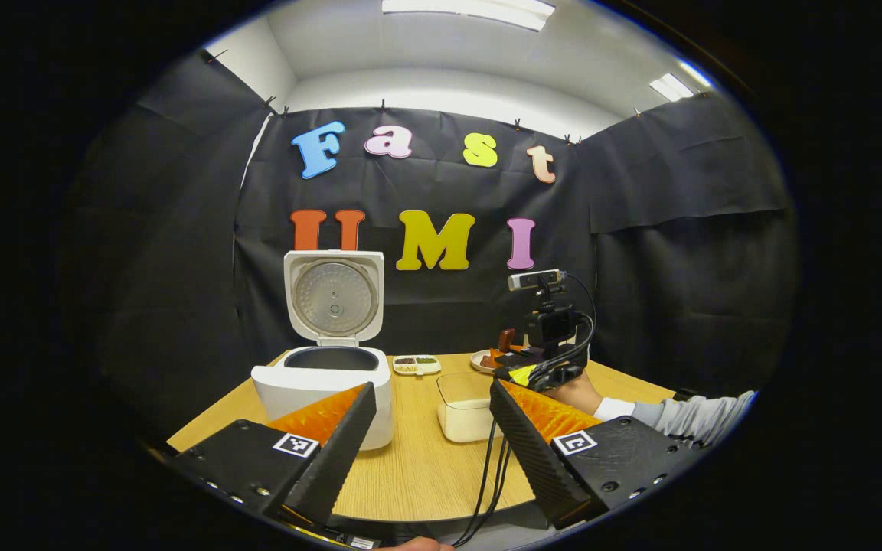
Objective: Close the left gripper, press the button to open the rice cooker; take a wooden spoon from the chopstick holder with the right hand, scoop a spoonful of rice and pour it into the rice cooker, then put the wooden spoon back into the chopstick holder.
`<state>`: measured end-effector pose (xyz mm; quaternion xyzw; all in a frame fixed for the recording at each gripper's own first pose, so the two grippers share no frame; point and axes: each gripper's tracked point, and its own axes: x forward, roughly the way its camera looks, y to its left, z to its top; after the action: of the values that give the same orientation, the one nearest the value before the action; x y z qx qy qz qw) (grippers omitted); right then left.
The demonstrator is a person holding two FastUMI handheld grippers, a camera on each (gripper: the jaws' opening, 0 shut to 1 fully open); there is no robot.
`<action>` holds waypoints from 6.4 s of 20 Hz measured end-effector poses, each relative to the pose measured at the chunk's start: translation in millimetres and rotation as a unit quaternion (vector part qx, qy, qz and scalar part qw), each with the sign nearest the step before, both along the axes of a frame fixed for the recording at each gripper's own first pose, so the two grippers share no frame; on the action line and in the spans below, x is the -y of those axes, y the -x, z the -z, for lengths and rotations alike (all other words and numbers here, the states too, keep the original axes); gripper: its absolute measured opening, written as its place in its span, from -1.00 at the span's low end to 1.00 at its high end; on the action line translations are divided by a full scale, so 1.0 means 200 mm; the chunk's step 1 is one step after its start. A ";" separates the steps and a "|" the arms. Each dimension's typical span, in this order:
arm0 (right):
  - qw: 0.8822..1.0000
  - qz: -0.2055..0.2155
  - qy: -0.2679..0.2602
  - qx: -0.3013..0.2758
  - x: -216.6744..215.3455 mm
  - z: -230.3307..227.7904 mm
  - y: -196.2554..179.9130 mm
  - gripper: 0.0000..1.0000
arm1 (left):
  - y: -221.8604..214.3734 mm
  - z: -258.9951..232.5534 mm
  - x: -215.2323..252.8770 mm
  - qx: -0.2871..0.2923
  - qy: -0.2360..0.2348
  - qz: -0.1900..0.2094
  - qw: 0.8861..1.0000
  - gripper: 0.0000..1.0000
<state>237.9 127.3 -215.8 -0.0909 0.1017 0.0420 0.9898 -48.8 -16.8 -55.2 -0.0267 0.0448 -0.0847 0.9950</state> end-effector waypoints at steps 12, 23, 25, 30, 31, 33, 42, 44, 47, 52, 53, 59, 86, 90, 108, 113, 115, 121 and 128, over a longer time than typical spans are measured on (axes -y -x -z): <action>0.982 0.026 -0.161 -0.091 -0.07 0.13 0.14 -0.56 | 0.01 0.00 0.06 0.004 -0.002 0.021 1.000 0.89; 0.897 -0.038 -0.411 -0.158 -0.24 0.15 0.09 -0.57 | -0.06 0.10 0.03 -0.019 -0.011 0.002 1.000 0.90; 0.883 -0.028 -0.436 -0.173 -0.20 0.17 0.08 -0.58 | -0.08 0.11 0.01 -0.024 -0.007 -0.001 1.000 0.89; 0.853 0.002 -0.494 -0.167 -0.04 0.15 0.07 -0.58 | -0.09 0.11 -0.03 -0.026 0.012 -0.009 1.000 0.90; 0.846 0.006 -0.508 -0.159 -0.01 0.13 0.06 -0.58 | -0.09 0.11 -0.04 -0.027 0.013 -0.011 0.999 0.90; 0.834 0.009 -0.533 -0.147 0.06 0.09 0.06 -0.58 | -0.08 0.12 -0.05 -0.030 0.012 -0.013 0.999 0.90; 0.733 0.026 -0.672 -0.102 0.34 -0.02 0.07 -0.59 | -0.09 0.13 0.01 -0.031 0.006 -0.003 0.999 0.89; 0.698 0.019 -0.708 -0.104 0.35 -0.04 0.09 -0.59 | -0.08 0.13 0.00 -0.032 0.005 -0.002 0.999 0.88; 0.646 0.004 -0.755 -0.112 0.31 -0.07 0.09 -0.58 | -0.08 0.12 -0.01 -0.030 0.007 -0.003 1.000 0.88; 0.545 -0.022 -0.825 -0.145 0.17 -0.17 0.10 -0.65 | -0.08 0.13 -0.07 -0.029 0.001 -0.019 0.999 0.89; 0.540 -0.025 -0.828 -0.146 0.15 -0.19 0.10 -0.75 | -0.09 0.13 -0.08 -0.027 0.001 -0.019 0.999 0.89; 0.560 -0.037 -0.812 -0.161 -0.04 -0.30 0.08 -0.65 | -0.04 0.07 -0.18 -0.014 0.031 -0.025 0.999 0.89; 0.877 -0.057 -0.460 -0.128 -1.27 -0.69 -0.33 -0.65 | 0.07 0.05 -0.54 0.001 0.063 -0.062 0.996 0.89; 0.909 -0.072 -0.394 -0.119 -1.35 -0.68 -0.34 -0.64 | 0.06 0.06 -0.58 0.001 0.069 -0.072 0.995 0.88; 0.985 -0.160 0.064 0.005 -1.70 -0.72 -0.14 -0.63 | 0.08 0.08 -0.66 -0.005 0.043 -0.099 0.994 0.89; 0.987 -0.150 0.058 0.015 -1.58 -0.80 -0.13 -0.63 | 0.08 0.07 -0.61 -0.003 0.045 -0.090 0.995 0.89; 0.988 -0.142 0.049 0.015 -1.50 -0.84 -0.13 -0.71 | 0.06 0.07 -0.60 -0.004 0.039 -0.092 0.995 0.88; 0.993 -0.118 0.020 0.008 -1.20 -0.90 -0.12 -0.54 | -0.01 0.10 -0.47 -0.014 0.041 -0.083 0.996 0.89; 0.996 -0.094 -0.007 -0.001 -0.74 -0.92 -0.11 -0.65 | -0.07 0.10 -0.28 -0.014 0.026 -0.055 0.998 0.88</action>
<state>259.9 275.6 -31.9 -0.0931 0.0930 0.1361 0.9819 -35.0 39.7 -74.4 -0.0559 0.0545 -0.0304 0.9965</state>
